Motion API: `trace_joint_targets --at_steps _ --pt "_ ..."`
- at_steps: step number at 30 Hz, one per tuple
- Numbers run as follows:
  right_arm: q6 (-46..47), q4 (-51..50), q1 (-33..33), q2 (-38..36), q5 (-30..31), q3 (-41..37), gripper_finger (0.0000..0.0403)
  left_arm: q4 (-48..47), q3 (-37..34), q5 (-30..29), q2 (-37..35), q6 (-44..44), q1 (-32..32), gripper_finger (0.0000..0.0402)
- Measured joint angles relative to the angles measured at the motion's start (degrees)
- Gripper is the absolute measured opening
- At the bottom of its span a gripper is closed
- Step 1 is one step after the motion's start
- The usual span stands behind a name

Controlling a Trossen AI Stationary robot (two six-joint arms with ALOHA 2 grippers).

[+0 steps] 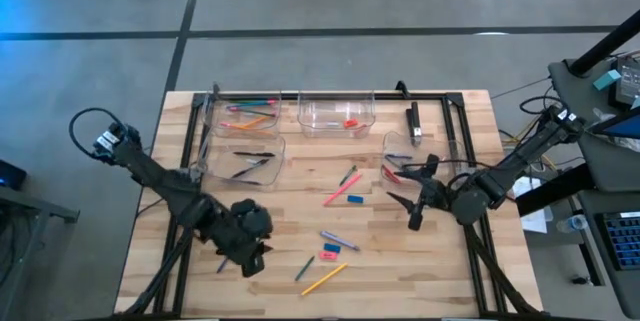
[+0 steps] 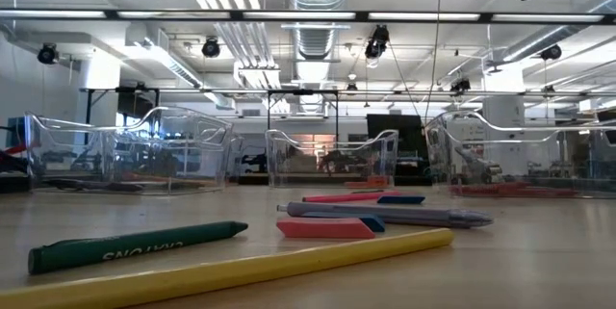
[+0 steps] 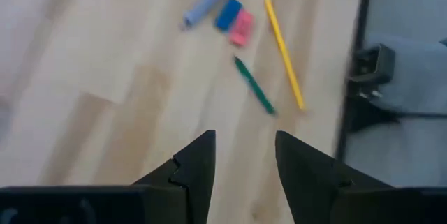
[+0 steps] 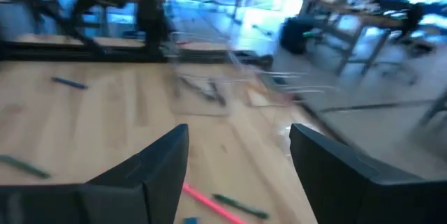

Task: Sort crayons/erasers/pens/pencils in bins
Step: Put the blue crayon into the bottom right transparent bin

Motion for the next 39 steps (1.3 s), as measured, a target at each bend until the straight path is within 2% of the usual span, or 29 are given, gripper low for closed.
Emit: trace_joint_targets --at_steps 3,5,8,11,18,27,32,39 --pt "-1.52 0.02 -0.02 -0.77 -8.71 0.36 0.0235 -1.27 -1.42 -10.0 0.34 -0.09 -2.73 0.0134" --pt "-2.65 0.95 -0.35 -0.67 -13.06 0.36 0.0233 -2.14 -1.92 -10.77 0.36 -0.91 -2.56 0.0134" --pt "-3.45 0.39 -0.69 -0.76 -14.18 0.36 0.0231 -2.34 -3.36 -5.91 0.33 -5.91 -1.18 0.0134" --pt "-3.23 -2.05 -0.63 -0.69 -14.19 0.34 0.0231 -2.36 -5.64 1.81 0.56 -15.89 -1.28 0.0134" --pt "-2.8 -2.51 -0.63 -0.88 -14.21 0.29 0.023 -2.35 -10.66 14.81 4.11 -32.81 -5.61 0.0134" --pt "-0.02 -2.5 -0.61 -0.28 -14.82 0.88 0.0229 -1.24 -12.8 19.33 10.9 -39.2 -10.38 0.0134" --pt "2.11 -2.4 -0.61 1.73 -15.78 0.84 0.0228 -4.35 -13.0 20.21 12.8 -40.54 -11.06 0.0134" --pt "2.43 1.35 -0.61 5.71 -15.77 0.82 0.0228 1.96 -15.62 20.64 15.35 -41.76 -11.3 0.0134"
